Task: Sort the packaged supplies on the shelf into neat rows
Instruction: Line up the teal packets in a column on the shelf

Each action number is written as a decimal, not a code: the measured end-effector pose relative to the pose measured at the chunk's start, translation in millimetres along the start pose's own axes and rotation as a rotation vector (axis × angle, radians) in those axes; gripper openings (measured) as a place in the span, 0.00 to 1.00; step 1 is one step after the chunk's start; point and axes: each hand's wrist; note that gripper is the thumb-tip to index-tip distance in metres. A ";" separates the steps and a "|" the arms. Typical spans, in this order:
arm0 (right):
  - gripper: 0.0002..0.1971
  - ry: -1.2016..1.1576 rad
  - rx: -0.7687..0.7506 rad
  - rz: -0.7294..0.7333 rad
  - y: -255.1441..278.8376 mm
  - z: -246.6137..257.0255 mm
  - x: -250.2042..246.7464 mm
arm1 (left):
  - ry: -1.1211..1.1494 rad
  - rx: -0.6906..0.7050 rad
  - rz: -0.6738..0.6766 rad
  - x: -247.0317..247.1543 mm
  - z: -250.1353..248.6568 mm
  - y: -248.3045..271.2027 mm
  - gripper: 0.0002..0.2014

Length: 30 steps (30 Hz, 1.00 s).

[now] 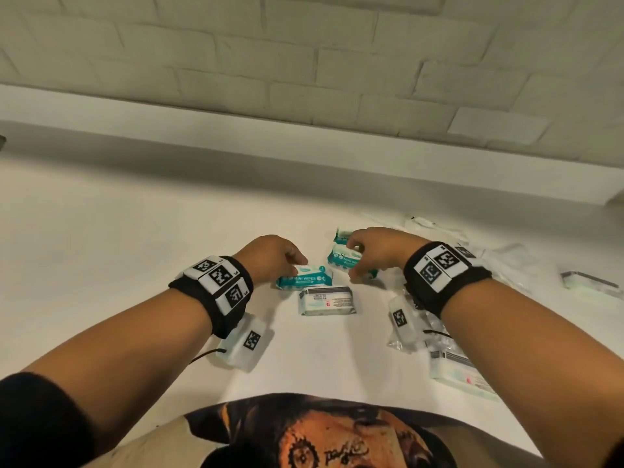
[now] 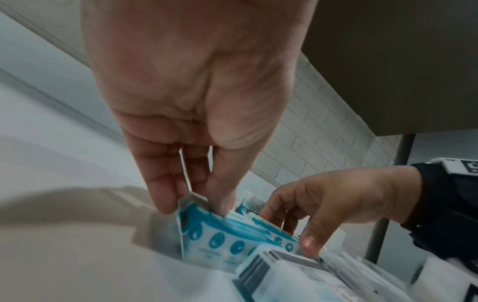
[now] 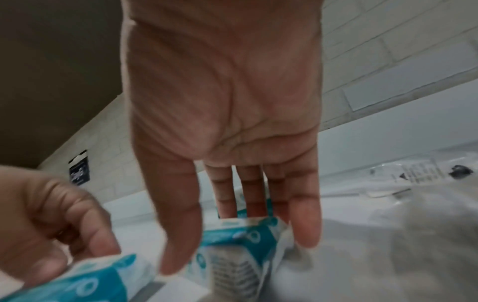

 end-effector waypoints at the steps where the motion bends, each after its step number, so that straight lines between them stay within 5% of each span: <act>1: 0.28 0.049 -0.009 -0.002 -1.7 3.0 1.3 | 0.010 -0.003 -0.013 1.5 -0.9 -0.3 0.14; 5: 0.28 -0.011 -0.064 -0.122 -15.7 18.0 2.2 | 0.049 -0.014 -0.101 6.3 -2.6 -2.0 0.17; 11: 0.23 0.049 -0.237 -0.087 -22.4 39.6 2.0 | 0.049 -0.031 -0.108 6.8 -5.8 -0.7 0.15; 15: 0.08 0.080 -0.236 -0.209 5.5 36.1 -5.3 | 0.007 -0.030 -0.099 6.0 -5.2 -1.1 0.14; 17: 0.05 0.108 -0.286 -0.118 27.9 40.7 0.6 | 0.016 -0.032 -0.110 6.1 -5.4 -2.3 0.15; 19: 0.11 0.221 -0.344 -0.046 46.2 48.1 15.4 | 0.033 -0.028 -0.116 6.3 -6.1 -3.6 0.14; 23: 0.27 0.389 -0.377 -0.131 53.6 47.5 48.0 | 0.066 -0.046 -0.111 6.7 -5.6 -6.0 0.13; 25: 0.26 0.313 -0.349 -0.147 53.7 41.0 55.1 | 0.065 -0.050 -0.108 7.1 -6.9 -5.9 0.13; 30: 0.12 -0.236 -0.226 0.268 52.3 19.6 35.1 | 0.034 -0.052 -0.099 6.4 -7.2 -5.9 0.12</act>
Point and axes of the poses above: each hand's wrist, its own y-axis away from the middle knuckle, its own x-axis out of the palm, z = x × y, and after that the axes turned 2 degrees about y, right-handed
